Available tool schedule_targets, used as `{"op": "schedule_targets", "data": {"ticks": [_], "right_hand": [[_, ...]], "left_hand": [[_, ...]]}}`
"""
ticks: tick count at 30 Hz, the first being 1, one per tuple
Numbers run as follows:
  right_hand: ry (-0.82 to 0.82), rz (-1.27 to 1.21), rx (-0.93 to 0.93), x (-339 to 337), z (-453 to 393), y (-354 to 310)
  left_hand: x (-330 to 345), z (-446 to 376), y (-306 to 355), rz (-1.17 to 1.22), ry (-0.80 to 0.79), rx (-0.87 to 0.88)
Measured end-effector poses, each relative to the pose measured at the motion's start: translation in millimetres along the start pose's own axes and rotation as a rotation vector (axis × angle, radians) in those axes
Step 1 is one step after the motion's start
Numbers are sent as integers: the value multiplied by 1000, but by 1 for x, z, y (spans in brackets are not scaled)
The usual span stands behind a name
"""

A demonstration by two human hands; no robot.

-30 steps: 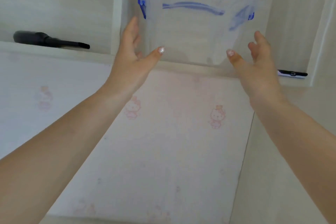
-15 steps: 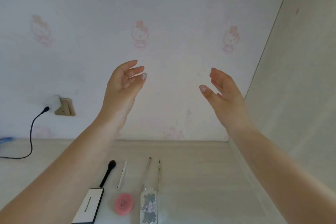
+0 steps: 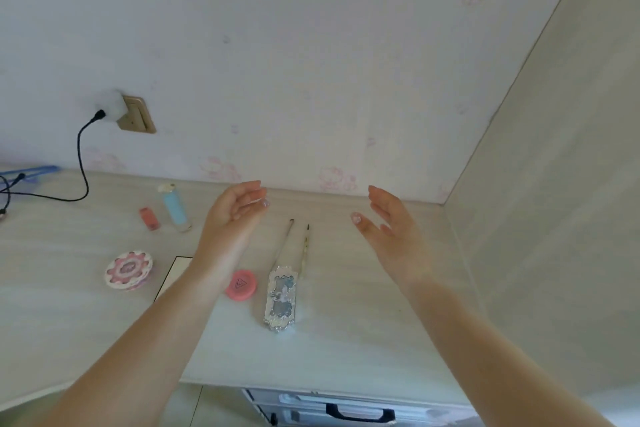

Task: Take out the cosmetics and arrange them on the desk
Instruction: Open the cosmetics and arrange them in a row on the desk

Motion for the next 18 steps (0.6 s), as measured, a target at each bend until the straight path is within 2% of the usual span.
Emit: {"op": "schedule_targets", "data": {"ticks": [8, 18], "right_hand": [[-131, -19, 60, 35, 6, 36], [-196, -23, 99, 105, -7, 47]], "left_hand": [[-25, 29, -49, -35, 79, -108], [-108, 21, -80, -51, 188, -218]]}}
Point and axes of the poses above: each hand's wrist, its own z-axis away from the middle knuckle, its own x-axis out of the palm, y = z × x, the point moved 10 cm from there along -z, towards the middle knuckle, and after that the axes turned 2 degrees about -y, right-handed, at the moved point
